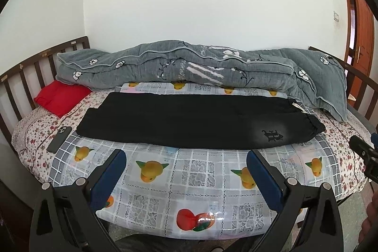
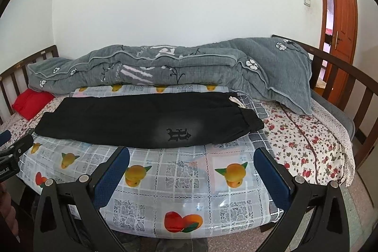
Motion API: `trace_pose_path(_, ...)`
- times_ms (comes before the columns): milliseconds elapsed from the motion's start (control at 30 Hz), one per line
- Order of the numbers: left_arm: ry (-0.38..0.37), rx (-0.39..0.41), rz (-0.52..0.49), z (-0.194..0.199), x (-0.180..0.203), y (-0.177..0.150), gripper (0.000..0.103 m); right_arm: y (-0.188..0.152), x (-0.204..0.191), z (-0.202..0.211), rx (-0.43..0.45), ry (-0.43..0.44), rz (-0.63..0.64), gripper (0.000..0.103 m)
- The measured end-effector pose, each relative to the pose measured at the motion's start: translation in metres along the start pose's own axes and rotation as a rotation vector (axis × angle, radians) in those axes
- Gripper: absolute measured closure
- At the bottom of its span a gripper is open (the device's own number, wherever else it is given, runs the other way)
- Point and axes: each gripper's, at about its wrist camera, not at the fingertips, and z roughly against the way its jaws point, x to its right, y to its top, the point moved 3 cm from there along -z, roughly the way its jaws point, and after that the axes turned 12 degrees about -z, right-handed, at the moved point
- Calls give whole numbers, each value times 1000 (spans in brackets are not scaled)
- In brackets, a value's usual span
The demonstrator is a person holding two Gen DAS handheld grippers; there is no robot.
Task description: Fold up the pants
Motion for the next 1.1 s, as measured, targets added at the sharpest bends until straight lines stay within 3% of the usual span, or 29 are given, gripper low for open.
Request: trace_pose_path(1100,-1,-9,25,-8,-4,1,1,-4,-2,-8,-15,6,-1,0)
